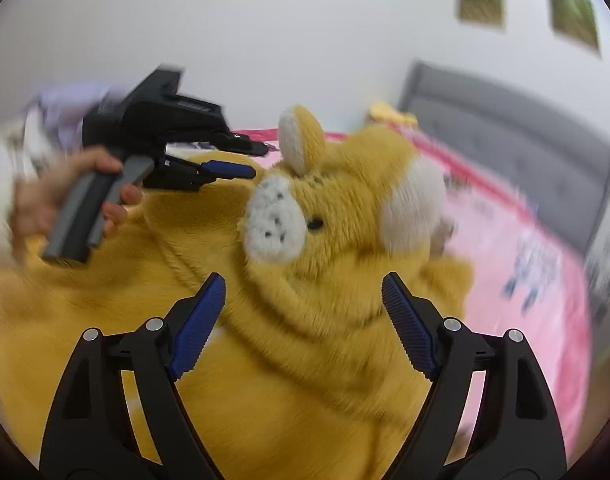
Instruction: Fold large clothes
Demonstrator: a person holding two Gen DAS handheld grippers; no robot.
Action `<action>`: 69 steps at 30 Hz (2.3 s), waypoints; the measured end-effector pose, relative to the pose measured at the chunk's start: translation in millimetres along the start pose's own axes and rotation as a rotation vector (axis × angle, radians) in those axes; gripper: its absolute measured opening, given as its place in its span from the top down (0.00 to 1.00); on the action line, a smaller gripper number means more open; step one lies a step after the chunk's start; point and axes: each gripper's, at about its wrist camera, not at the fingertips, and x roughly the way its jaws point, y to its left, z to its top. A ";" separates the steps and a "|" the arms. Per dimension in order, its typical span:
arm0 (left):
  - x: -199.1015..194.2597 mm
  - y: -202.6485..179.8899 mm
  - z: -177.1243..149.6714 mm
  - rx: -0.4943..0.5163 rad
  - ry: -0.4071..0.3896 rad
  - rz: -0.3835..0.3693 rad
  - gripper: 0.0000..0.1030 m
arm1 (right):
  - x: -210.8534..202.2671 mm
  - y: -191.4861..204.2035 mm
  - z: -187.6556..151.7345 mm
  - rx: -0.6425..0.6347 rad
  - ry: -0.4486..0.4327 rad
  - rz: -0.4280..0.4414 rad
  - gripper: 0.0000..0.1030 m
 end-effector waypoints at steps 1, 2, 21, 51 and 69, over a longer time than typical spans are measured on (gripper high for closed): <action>1.0 -9.1 4.5 0.047 0.025 0.019 0.36 | 6.7 3.5 2.6 -0.054 0.011 -0.019 0.27; 1.2 -13.9 7.6 0.071 0.030 0.041 0.16 | 14.5 7.3 4.9 -0.111 0.030 -0.046 0.28; 70.7 -68.3 50.5 0.173 0.231 0.411 0.05 | 53.3 -130.7 51.5 0.377 -0.045 0.021 0.10; -50.7 -78.3 28.7 0.216 -0.249 0.211 0.66 | 35.5 -116.7 139.6 0.125 -0.171 0.079 0.89; -70.5 12.8 -107.2 0.064 -0.123 0.206 0.66 | -8.8 6.4 0.2 -0.099 0.061 0.092 0.89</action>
